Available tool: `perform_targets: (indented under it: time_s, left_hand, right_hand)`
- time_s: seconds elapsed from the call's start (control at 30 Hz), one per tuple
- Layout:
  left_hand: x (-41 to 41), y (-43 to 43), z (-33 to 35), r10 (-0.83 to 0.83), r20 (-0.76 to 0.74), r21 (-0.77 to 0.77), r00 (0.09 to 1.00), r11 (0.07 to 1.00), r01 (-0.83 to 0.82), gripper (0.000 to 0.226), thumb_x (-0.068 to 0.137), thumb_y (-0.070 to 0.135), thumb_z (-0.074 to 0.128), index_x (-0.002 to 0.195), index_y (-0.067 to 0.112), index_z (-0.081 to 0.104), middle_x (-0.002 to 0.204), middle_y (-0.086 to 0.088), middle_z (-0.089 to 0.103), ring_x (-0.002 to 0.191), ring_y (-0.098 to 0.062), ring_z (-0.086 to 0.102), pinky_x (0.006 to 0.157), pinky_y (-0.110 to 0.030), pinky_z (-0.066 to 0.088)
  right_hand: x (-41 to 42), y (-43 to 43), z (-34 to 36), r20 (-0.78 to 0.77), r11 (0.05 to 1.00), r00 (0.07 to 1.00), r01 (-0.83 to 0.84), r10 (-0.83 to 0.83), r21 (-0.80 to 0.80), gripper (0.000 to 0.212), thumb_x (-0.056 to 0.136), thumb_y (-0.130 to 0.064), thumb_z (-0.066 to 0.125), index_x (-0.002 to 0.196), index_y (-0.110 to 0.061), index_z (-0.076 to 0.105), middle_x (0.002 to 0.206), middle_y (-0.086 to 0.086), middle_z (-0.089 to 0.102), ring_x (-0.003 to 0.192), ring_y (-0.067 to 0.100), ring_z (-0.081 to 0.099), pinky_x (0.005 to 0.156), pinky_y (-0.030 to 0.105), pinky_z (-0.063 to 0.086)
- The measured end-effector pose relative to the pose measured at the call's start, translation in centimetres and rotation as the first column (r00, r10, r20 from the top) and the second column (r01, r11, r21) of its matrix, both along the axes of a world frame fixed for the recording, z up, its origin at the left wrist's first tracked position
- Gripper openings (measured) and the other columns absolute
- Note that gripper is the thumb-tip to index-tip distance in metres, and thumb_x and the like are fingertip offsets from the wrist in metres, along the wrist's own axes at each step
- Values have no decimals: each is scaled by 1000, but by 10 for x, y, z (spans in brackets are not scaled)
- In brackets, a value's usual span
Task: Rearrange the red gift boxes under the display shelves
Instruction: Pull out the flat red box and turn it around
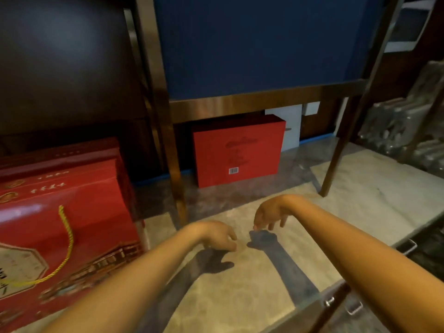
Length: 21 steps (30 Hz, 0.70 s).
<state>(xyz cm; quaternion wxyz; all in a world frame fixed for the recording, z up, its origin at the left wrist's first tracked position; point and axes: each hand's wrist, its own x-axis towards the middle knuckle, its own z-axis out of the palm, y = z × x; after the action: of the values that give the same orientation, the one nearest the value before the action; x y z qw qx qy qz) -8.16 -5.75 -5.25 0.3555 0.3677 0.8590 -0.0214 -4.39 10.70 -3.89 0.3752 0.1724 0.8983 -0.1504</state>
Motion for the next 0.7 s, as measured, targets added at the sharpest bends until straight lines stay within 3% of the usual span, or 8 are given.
perform_targets:
  time_s: [0.07,0.13,0.27,0.33,0.43,0.57,0.7]
  left_hand:
    - [-15,29,16,58,-6,-10,998,998,-58,55,90,39,47,141,18,39,146,-5,43,126,-26,49,104,-39,44]
    - [-32,52,34,75,-128,13,989,997,-74,54,92,38,44,139,13,41,146,-8,43,129,-27,46,106,-39,40]
    - [-67,83,62,297,-277,305,914,929,-209,53,90,38,47,138,16,43,145,-11,45,129,-30,45,105,-35,38]
    - [-88,89,68,410,-410,398,815,884,-245,64,89,43,45,145,18,28,154,-12,29,139,-32,31,110,-41,32]
    - [-120,96,70,481,-532,396,697,869,-297,77,91,45,43,150,18,2,161,-10,-1,147,-33,2,115,-49,19]
    - [-152,92,67,525,-582,465,621,841,-275,79,90,43,45,150,20,-1,160,-12,0,147,-36,0,115,-53,15]
    - [-181,88,55,574,-552,464,605,814,-348,77,90,46,42,150,21,1,160,-12,5,146,-38,1,116,-54,16]
  right_hand:
    - [-17,24,21,-17,999,1000,3,-4,-43,49,97,-25,44,142,-7,37,151,13,36,134,30,42,108,47,39]
    - [-35,44,42,-98,1000,995,-21,21,-2,50,96,-28,44,142,-7,37,149,14,38,132,31,44,105,45,42]
    - [-69,85,74,-358,972,916,-113,183,208,56,93,-40,45,142,-15,38,147,10,41,129,31,44,106,40,40]
    - [-82,100,81,-436,959,875,-95,209,269,64,93,-44,43,147,-15,26,153,12,31,135,32,37,111,41,33]
    - [-101,124,85,-548,929,797,-44,255,368,71,95,-46,37,150,-11,11,157,15,18,142,34,21,114,41,21]
    - [-133,158,68,-659,968,736,19,157,251,76,92,-52,38,151,-17,5,160,11,1,146,37,2,119,52,13]
    - [-157,189,50,-754,972,654,136,57,192,76,90,-52,41,150,-18,11,160,11,4,145,38,3,118,52,16]
